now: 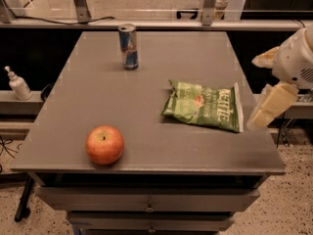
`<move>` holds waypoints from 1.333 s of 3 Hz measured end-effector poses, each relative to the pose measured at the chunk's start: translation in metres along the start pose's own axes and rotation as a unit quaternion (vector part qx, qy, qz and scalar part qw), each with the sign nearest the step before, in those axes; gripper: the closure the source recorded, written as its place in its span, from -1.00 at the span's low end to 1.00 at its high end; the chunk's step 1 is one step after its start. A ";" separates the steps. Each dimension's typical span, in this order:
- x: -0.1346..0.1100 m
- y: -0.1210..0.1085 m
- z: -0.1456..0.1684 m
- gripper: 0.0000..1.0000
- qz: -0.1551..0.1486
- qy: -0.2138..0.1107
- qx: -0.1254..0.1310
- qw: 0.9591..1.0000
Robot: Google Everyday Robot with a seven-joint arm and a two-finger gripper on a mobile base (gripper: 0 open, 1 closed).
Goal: Pick green jalapeno chip bag
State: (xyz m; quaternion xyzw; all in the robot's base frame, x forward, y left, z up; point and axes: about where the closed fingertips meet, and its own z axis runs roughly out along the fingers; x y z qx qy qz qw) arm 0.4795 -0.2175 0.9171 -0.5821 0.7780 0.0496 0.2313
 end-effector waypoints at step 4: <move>-0.028 -0.022 0.111 -0.65 0.005 -0.063 -0.069 0.996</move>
Offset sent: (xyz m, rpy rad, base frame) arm 0.0641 0.0470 -0.0871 0.1507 0.0766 0.0864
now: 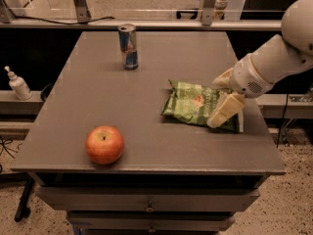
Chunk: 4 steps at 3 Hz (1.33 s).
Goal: Pick green jalapeno chip bag
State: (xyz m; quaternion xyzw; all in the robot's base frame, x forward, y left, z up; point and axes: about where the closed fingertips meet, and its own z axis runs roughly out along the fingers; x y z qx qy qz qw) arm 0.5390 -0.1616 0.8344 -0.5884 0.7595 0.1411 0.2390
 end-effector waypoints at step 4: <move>-0.081 0.014 -0.012 1.00 -0.024 -0.066 -0.029 0.997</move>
Offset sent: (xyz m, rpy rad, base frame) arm -0.0014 0.0438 0.0221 0.0802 0.0158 0.0495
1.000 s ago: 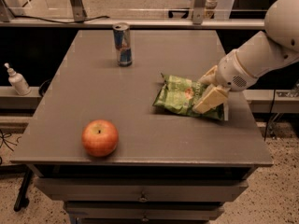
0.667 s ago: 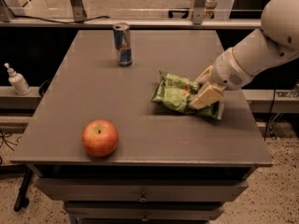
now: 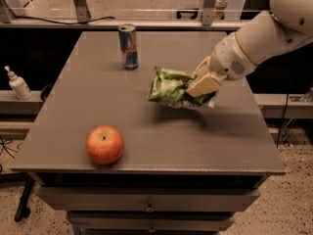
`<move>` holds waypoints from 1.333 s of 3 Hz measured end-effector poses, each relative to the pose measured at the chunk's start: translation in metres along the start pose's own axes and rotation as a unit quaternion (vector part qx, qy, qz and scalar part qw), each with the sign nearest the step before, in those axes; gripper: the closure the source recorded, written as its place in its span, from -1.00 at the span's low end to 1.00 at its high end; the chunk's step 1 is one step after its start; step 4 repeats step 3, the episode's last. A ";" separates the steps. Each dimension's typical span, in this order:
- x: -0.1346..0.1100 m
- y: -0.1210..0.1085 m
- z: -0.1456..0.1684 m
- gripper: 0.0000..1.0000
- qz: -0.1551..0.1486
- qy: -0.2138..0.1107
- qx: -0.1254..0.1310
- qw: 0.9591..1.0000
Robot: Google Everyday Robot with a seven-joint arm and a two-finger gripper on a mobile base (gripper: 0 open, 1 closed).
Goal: Pick green jalapeno chip bag
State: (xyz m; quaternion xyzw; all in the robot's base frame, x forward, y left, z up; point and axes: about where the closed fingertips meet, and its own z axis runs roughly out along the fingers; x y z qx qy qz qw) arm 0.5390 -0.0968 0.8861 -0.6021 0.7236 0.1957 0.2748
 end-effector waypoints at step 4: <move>-0.061 -0.012 -0.057 1.00 -0.005 -0.065 0.035 0.997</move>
Offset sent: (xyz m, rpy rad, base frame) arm 0.0138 0.0016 0.1325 0.1862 -0.1285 -0.0754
